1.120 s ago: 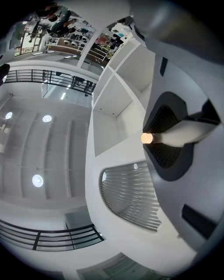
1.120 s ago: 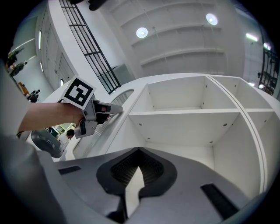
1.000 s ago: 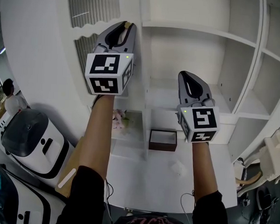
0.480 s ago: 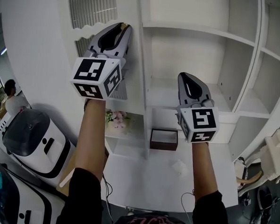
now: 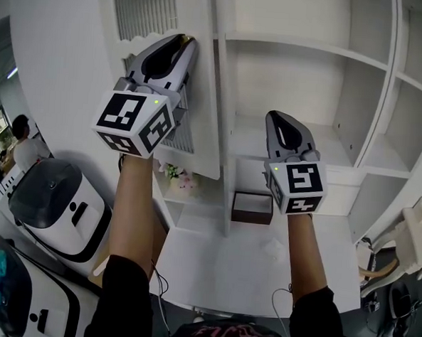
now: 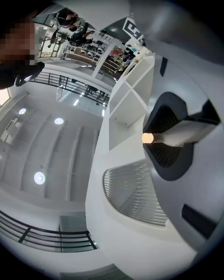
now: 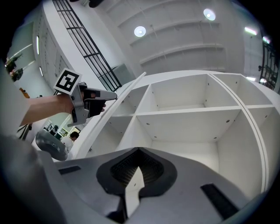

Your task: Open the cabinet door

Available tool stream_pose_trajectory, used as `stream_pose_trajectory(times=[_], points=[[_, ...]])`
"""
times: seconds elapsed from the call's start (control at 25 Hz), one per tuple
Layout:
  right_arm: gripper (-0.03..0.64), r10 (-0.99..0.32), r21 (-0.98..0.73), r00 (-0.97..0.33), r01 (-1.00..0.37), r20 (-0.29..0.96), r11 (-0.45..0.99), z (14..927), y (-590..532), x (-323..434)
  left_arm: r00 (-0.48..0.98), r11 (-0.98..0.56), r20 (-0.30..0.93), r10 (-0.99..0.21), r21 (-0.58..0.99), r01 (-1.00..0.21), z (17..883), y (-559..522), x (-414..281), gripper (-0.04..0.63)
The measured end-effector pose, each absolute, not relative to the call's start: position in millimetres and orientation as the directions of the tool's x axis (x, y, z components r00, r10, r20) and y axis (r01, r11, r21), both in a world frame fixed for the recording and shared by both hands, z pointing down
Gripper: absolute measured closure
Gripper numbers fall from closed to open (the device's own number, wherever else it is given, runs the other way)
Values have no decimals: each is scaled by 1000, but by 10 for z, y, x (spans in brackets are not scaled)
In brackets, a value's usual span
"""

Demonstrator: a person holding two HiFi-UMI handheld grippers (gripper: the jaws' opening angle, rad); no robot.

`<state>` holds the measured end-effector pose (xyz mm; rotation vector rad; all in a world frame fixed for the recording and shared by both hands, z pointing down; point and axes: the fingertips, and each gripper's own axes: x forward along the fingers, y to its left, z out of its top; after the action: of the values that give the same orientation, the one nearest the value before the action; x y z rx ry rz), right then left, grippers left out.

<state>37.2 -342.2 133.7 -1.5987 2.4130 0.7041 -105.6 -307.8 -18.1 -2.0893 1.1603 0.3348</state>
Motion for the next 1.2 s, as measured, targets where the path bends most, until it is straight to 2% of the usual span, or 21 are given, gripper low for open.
stream_pose_trajectory(times=[0.76, 1.2], points=[[603, -796, 299, -477, -874, -372, 384, 1369, -3349, -33, 645, -483, -547, -534, -430, -763, -196, -2402, -1500, 514], [601, -757, 318, -544, -836, -362, 448, 1402, -3378, -537, 732, -646, -545, -408, -394, -654, -225, -1819, -2247, 511]])
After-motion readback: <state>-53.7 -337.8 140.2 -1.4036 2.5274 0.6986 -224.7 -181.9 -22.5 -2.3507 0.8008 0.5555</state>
